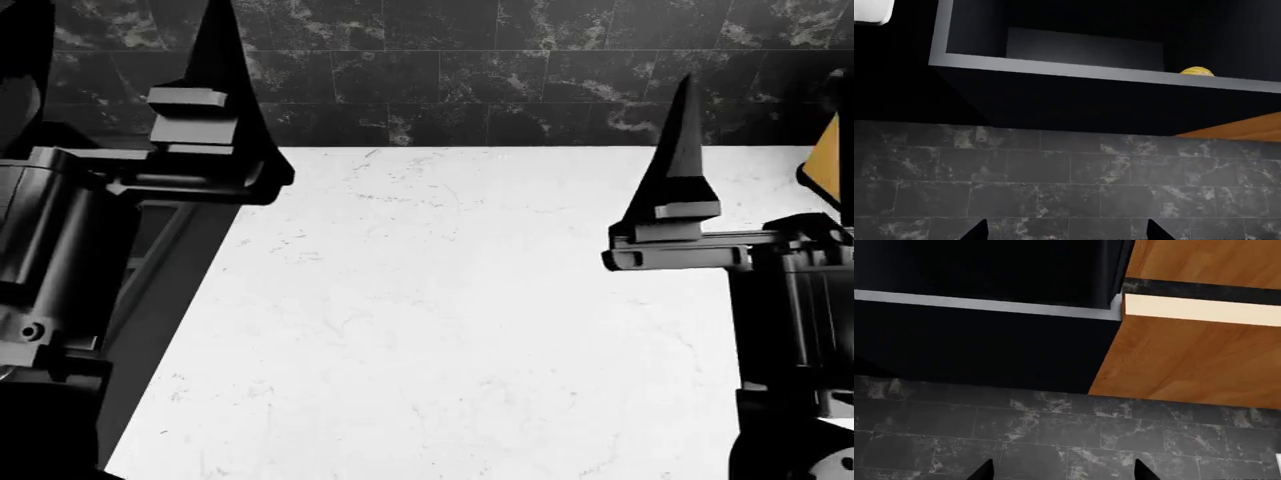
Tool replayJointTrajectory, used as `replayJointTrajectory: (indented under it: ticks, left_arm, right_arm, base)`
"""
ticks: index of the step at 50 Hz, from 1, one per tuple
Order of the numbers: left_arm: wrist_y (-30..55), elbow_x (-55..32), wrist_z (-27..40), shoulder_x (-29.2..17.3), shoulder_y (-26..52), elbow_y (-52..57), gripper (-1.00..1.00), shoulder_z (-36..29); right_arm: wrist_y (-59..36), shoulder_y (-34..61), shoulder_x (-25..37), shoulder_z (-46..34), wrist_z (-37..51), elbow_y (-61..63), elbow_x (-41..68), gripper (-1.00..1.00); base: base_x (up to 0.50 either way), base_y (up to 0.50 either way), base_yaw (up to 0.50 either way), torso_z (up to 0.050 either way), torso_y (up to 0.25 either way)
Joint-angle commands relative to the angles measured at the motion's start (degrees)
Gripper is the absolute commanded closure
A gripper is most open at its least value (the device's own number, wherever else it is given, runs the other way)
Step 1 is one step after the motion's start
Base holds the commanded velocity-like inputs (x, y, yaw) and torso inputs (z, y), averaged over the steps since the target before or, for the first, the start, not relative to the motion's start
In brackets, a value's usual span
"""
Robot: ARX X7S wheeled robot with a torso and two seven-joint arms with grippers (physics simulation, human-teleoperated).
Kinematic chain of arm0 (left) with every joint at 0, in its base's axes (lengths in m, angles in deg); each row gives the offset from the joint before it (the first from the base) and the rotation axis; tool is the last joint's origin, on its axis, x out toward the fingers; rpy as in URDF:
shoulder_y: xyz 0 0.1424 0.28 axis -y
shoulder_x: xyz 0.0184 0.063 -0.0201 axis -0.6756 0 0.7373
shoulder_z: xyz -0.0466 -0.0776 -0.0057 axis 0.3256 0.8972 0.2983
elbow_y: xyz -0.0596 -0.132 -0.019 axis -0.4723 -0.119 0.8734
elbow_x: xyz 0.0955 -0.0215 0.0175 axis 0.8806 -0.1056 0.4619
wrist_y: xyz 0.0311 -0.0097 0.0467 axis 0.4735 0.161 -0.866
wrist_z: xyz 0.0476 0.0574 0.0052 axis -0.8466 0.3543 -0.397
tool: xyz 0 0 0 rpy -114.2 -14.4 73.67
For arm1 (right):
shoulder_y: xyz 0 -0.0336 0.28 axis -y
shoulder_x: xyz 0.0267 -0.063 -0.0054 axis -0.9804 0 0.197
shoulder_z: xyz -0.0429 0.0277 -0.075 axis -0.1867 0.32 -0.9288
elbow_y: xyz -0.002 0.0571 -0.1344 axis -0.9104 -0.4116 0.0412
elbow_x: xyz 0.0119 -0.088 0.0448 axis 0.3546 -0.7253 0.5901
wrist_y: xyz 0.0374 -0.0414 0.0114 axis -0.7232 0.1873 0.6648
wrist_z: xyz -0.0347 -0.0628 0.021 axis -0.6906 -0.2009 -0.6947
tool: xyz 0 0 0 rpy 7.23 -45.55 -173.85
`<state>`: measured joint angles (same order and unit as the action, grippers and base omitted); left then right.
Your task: Pick the corn, radish from the counter and place them in the cabinet. Then close the cabinet.
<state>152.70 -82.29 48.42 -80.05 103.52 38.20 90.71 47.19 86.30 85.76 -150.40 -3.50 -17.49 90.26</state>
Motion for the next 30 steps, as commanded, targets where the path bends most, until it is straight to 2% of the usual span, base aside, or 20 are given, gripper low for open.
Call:
replayJointTrajectory:
  ticks: [1, 18, 24, 30]
  left_arm:
    - [-2.1, 4.4, -3.0, -0.1, -3.1, 0.7, -1.00, -0.8]
    - [-4.3, 4.2, -2.2, -1.5, -4.8, 1.0, -1.00, -1.8]
    - [-5.3, 5.1, -2.7, -1.8, -5.7, 1.1, -1.00, -2.5]
    - [-5.9, 4.5, -2.0, -2.3, -5.3, 0.6, -1.00, -2.8]
  right_arm:
    - [6.3, 0.8, 8.3, 2.2, -2.6, -0.2, 4.7, -1.00]
    - [9.6, 1.9, 16.6, 4.7, -0.9, -2.4, 9.2, -1.00]
    - [7.7, 3.6, 19.2, 6.3, -2.0, -2.3, 11.5, -1.00]
    - [2.1, 8.1, 18.4, 10.0, -6.9, -4.5, 17.0, -1.00]
  base:
    - [0.00, 0.00, 0.00, 0.000, 0.000]
    - [0.00, 0.00, 0.00, 0.000, 0.000]
    - [0.00, 0.00, 0.00, 0.000, 0.000]
    - [0.00, 0.00, 0.00, 0.000, 0.000]
